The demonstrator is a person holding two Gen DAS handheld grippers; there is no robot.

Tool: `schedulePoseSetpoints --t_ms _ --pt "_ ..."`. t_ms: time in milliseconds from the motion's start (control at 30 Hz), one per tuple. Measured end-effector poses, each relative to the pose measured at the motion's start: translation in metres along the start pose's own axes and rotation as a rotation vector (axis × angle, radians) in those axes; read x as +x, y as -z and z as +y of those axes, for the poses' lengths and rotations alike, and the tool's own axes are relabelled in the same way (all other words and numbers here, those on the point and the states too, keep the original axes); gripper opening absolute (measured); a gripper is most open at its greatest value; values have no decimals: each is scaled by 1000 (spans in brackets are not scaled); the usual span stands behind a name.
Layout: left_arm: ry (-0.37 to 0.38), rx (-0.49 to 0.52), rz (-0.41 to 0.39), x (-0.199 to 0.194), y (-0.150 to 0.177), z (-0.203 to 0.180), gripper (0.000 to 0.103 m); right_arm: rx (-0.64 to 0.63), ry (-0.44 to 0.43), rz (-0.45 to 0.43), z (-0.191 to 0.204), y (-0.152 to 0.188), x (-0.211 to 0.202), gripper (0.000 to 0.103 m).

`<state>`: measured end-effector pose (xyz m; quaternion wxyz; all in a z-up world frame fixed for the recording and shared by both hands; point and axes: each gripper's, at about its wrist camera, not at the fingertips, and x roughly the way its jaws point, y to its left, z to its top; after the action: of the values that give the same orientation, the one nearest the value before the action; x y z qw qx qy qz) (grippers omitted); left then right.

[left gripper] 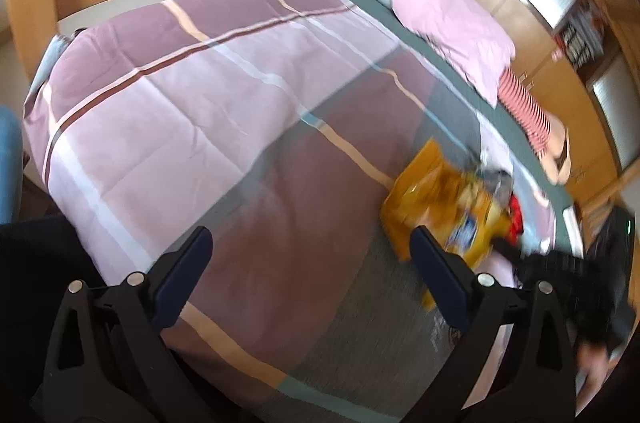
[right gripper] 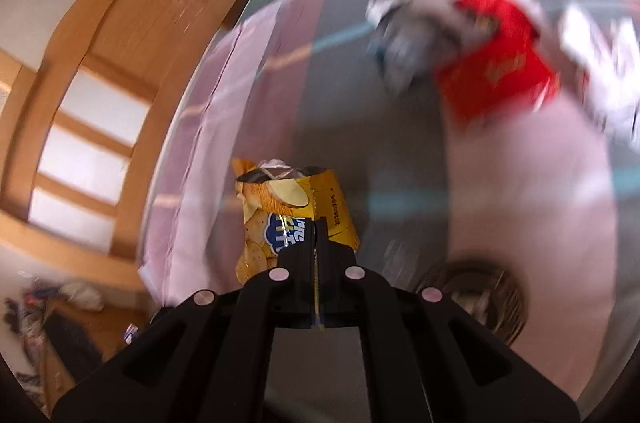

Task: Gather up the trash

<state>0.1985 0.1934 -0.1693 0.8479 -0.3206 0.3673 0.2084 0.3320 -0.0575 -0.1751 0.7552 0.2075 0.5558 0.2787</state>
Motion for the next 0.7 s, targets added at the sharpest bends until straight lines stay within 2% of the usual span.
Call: schedulePoseSetpoints --t_ms 133,200,233,300,333,367,433,533,633,700 --pt "5 -29 -13 -2 -1 5 99 -34 -47 145 9 30 8 2" --pt "7 -26 -3 0 -1 5 99 -96 1 188 14 40 11 2" --pt "10 -22 5 1 0 4 99 -126 41 188 16 41 9 5" --pt "14 -13 17 2 1 2 99 -141 94 175 15 36 1 25" --pt "16 -7 24 3 1 1 99 -133 103 158 13 32 -4 45" --pt "17 -3 30 4 2 1 99 -119 107 117 10 24 -14 55" --pt "20 5 48 7 3 -1 99 -100 125 24 6 9 -34 56" --pt "20 16 52 8 5 -3 99 -77 196 -90 2 -15 -51 64" --pt "25 22 53 8 7 -4 99 -58 251 -185 -1 -42 -53 68" --pt "30 23 66 10 9 -5 99 -87 320 -229 3 -67 -42 70"
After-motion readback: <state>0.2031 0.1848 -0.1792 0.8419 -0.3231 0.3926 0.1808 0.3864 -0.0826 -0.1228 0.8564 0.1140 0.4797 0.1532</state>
